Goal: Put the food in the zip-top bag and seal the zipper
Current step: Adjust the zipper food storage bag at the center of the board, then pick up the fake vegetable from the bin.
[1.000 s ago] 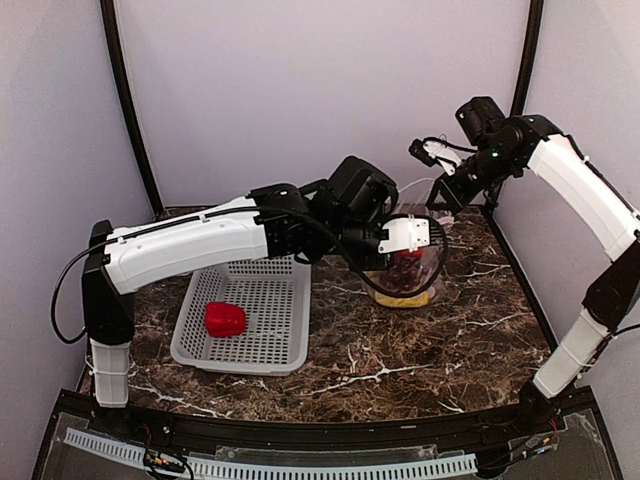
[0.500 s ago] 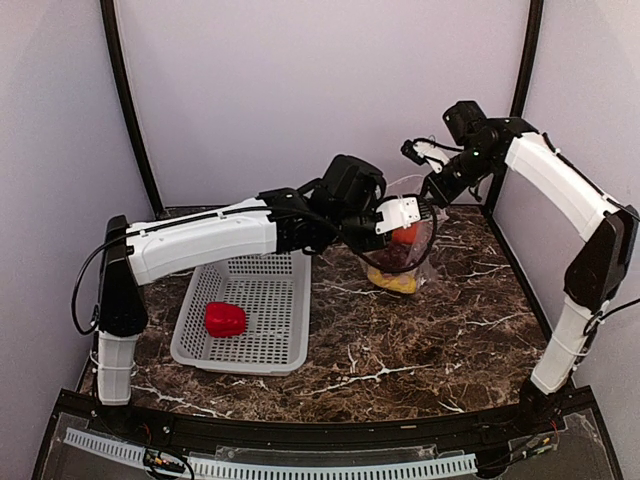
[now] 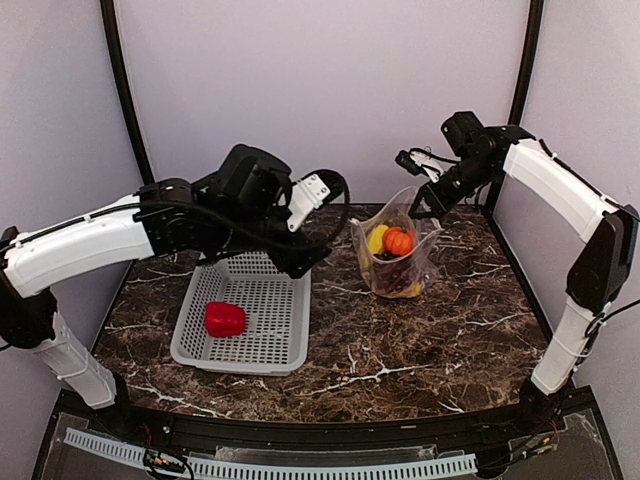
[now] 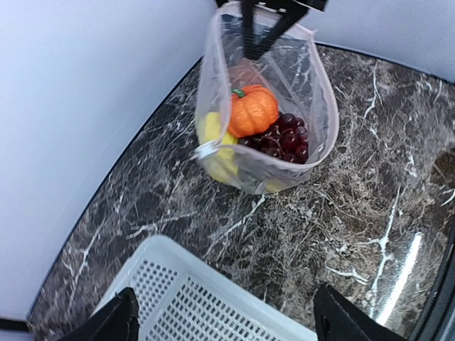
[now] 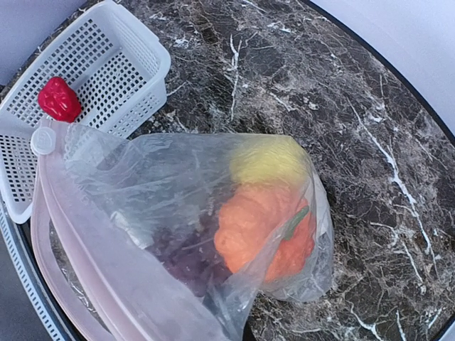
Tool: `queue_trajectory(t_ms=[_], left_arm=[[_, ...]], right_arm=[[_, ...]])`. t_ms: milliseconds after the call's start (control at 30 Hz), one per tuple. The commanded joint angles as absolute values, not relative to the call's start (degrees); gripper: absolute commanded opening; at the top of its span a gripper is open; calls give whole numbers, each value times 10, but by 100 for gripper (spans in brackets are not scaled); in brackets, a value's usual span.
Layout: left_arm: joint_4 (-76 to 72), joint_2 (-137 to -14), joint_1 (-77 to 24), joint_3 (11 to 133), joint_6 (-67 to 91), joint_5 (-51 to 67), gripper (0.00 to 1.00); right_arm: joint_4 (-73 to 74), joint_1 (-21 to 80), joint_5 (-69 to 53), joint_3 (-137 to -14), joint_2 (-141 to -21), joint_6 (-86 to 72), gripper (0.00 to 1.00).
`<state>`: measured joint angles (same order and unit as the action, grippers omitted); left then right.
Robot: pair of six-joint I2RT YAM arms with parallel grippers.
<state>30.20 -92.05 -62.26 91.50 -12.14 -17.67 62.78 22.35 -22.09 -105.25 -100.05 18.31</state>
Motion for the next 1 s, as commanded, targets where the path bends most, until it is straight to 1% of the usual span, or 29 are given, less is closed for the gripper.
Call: queue_trajectory(t_ms=[0,167,200,267,333,467,667,800,967], left_arm=[[405,-846,-613,847,37,-229,89],[518,-842,-574,818,154,-242,91],[543,-845,-565,815,161,-240,92],[567,-852,-555,803,172,-241,98],[579,-857,-541,790,170,-234,99],[579,-854,-526,766,100,-210,99],[592,-858,-505,730,-54,-155,99],[560,-867,-502,662,-127,-159,99],[507,-874,-493,641,-177,-166,99]], right_arm=[[612,227,-258,-1043,-974,177,0],[611,229,-261,-1040,-963,177,0],[612,230,-262,-1037,-961,178,0],[610,231,-263,-1032,-957,177,0],[608,232,-264,-1026,-954,177,0],[607,233,-265,-1016,-947,177,0],[603,234,-267,-1003,-936,179,0],[602,235,-269,-996,-934,180,1],[603,235,-271,-994,-933,181,1]])
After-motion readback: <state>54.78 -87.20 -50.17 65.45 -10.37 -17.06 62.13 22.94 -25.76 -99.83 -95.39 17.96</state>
